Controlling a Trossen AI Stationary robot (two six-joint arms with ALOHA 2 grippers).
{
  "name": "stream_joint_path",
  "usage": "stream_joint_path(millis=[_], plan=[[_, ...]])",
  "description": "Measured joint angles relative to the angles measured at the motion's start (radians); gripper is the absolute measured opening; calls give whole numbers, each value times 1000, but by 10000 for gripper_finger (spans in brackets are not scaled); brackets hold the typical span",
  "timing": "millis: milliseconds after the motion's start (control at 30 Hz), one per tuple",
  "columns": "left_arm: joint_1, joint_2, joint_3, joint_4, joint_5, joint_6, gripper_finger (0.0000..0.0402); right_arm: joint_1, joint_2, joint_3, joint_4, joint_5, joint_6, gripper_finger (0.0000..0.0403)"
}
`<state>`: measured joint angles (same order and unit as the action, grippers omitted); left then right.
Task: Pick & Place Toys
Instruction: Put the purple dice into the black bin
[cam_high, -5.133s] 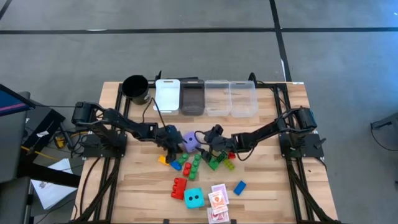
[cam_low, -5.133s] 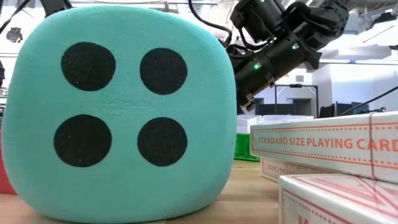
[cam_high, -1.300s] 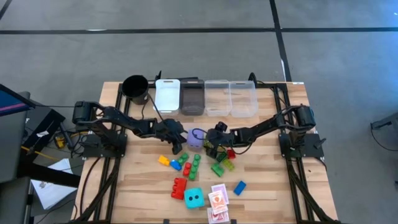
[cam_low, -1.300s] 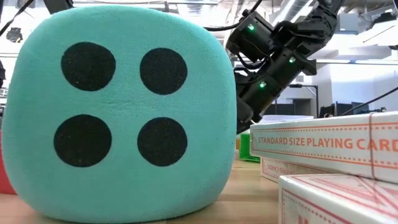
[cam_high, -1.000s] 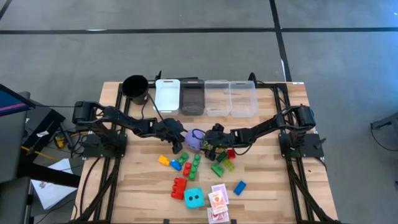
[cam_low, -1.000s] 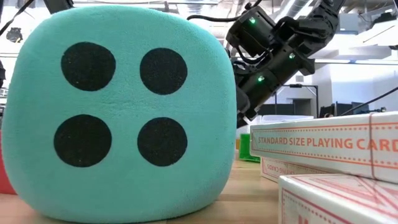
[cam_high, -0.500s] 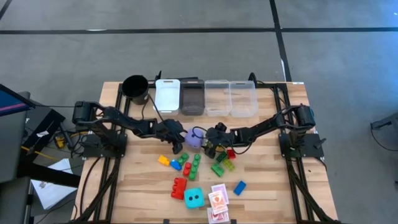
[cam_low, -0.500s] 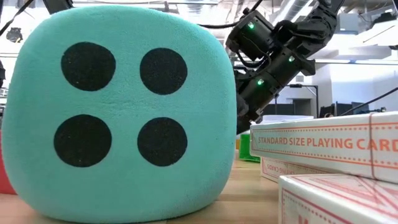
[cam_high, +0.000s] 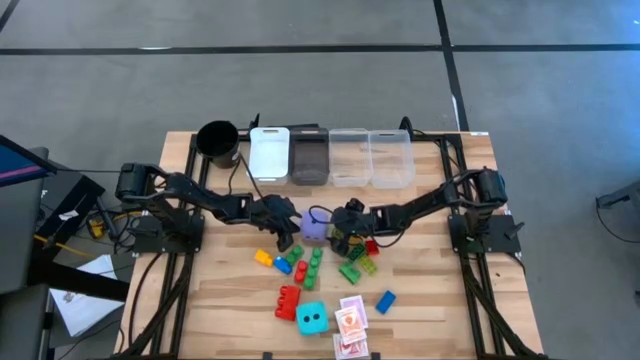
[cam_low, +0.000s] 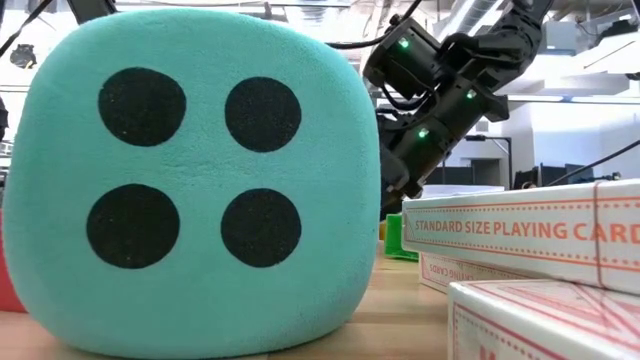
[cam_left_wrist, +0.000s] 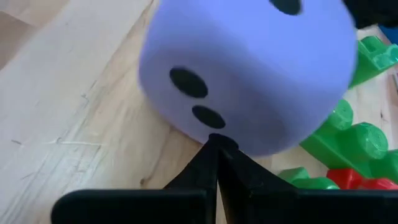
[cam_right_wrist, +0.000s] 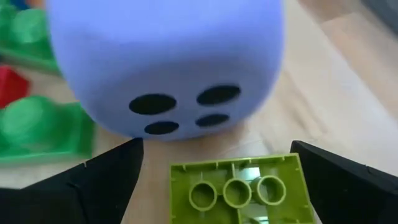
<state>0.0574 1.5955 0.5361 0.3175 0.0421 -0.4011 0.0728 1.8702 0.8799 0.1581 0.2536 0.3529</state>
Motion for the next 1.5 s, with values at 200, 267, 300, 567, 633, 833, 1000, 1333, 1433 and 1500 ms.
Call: stream_joint_path(millis=[200,267,300,567,633,833,1000,1333,1433,1500], plan=[[0,0,0,0,-13,0,0,12,0,0,-13,-17,-10,400],[0,0,0,0,-13,0,0,11,0,0,-26,-21,-12,400],[0,0,0,-1,-14,0,0,11,0,0,-30,-29,-13,400],[0,0,0,-1,-16,0,0,13,0,0,-10,-70,-12,400],[0,0,0,-1,-16,0,0,13,0,0,15,-70,-12,400],[0,0,0,0,-16,0,0,7,0,0,72,-69,-12,400],[0,0,0,42,-16,0,0,-4,0,0,104,-69,-12,400],[0,0,-1,51,-17,0,0,-25,0,-2,175,-36,-43,400],[0,1,-1,51,-17,0,0,-29,0,-2,190,-36,-63,400],[0,1,-2,48,-16,1,0,-29,0,-2,209,-36,-77,400]])
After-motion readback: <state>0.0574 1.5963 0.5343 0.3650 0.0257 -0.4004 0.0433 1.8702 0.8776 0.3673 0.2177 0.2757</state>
